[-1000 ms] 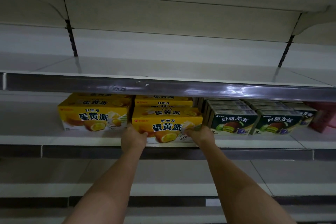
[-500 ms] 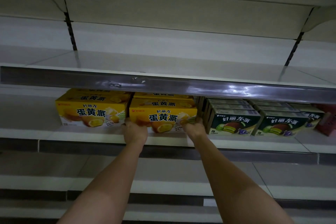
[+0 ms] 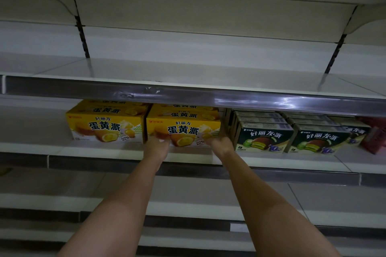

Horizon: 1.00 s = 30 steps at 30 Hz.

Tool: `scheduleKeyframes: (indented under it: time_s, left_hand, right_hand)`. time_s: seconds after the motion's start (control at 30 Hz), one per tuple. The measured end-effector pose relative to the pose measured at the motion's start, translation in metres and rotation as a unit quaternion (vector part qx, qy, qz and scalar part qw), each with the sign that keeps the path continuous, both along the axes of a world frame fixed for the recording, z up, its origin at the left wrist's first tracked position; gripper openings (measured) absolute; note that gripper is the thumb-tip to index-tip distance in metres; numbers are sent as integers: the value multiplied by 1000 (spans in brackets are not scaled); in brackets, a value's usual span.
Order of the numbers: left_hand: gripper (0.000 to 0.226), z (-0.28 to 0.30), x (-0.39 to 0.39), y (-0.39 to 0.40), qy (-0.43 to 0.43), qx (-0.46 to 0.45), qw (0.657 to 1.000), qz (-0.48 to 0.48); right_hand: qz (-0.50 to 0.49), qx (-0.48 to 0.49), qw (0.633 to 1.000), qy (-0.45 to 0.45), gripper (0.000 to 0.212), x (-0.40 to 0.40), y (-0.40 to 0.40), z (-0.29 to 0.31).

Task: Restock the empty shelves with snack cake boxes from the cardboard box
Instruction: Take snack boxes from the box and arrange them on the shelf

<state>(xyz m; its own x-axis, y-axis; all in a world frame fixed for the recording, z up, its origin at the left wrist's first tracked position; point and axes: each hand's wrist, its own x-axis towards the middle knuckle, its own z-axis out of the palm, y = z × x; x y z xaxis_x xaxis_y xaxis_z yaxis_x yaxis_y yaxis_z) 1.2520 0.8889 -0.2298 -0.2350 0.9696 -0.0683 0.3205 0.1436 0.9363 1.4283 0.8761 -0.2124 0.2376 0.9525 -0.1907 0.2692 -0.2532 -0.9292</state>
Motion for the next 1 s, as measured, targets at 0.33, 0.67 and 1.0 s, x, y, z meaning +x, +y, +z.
scheduleKeyframes:
  time_s: [0.33, 0.67, 1.0]
  left_hand:
    - [35, 3, 49, -38, 151, 26, 988, -35]
    - [27, -6, 116, -85, 110, 108, 982, -107]
    - [55, -79, 154, -145, 156, -72, 925, -340]
  right_hand:
    - [-47, 3, 998, -42, 59, 51, -43, -12]
    - [-194, 10, 980, -43, 68, 108, -140, -23]
    - [-341, -53, 939, -14, 59, 122, -280, -82]
